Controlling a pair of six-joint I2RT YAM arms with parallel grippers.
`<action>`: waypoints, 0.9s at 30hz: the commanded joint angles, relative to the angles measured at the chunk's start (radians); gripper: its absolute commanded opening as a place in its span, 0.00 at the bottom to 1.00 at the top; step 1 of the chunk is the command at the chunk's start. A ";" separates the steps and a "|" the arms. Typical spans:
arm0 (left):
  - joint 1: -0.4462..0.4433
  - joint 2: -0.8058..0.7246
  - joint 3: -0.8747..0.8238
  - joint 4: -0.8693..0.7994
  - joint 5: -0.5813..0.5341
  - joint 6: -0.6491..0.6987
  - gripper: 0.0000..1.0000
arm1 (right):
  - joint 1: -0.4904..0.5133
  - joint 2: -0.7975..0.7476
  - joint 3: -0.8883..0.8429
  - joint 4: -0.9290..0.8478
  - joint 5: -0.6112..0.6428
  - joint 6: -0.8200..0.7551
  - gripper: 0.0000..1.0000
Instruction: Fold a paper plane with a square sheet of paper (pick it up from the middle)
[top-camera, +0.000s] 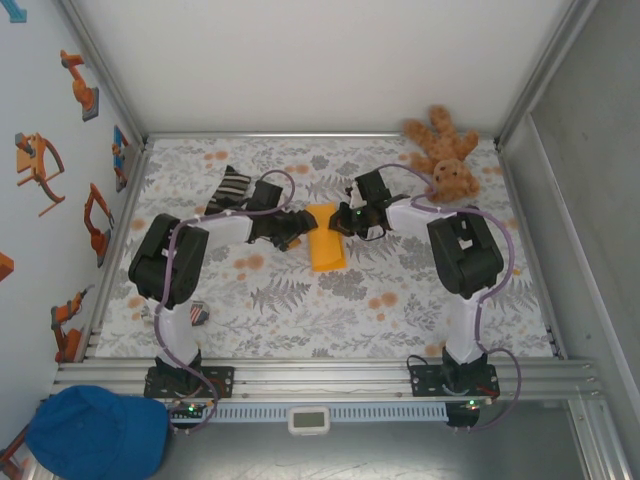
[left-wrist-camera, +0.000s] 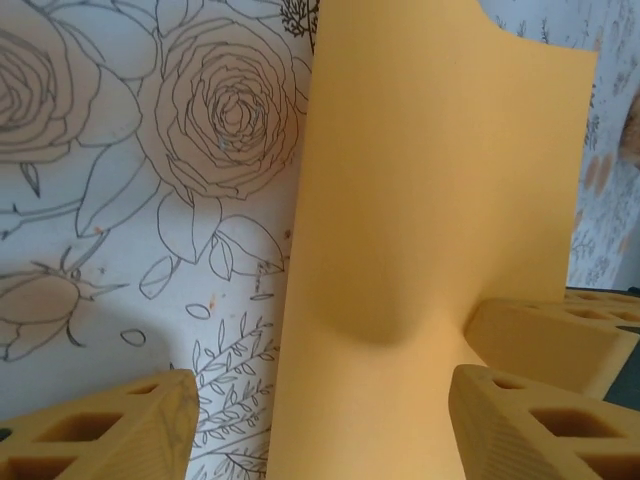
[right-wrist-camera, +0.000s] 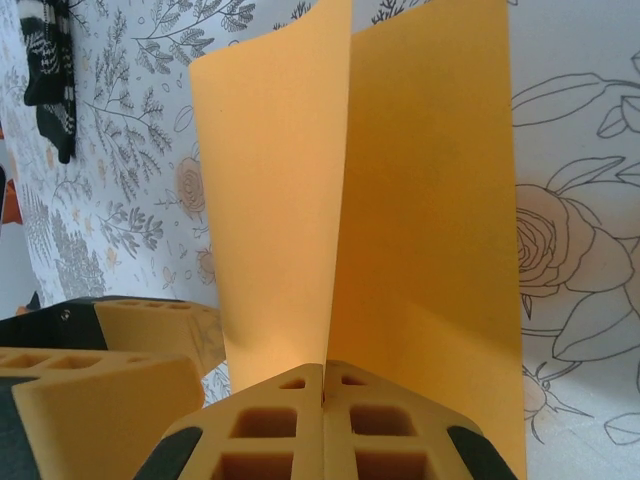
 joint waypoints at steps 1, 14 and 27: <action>-0.005 0.031 0.053 -0.057 0.008 0.012 0.63 | -0.007 0.015 0.031 -0.012 -0.021 -0.023 0.00; -0.025 0.098 0.110 -0.153 -0.005 0.058 0.55 | -0.008 0.041 0.043 0.006 -0.051 -0.015 0.00; -0.036 0.087 0.152 -0.203 0.012 0.108 0.54 | -0.014 0.043 0.038 0.005 -0.039 -0.015 0.00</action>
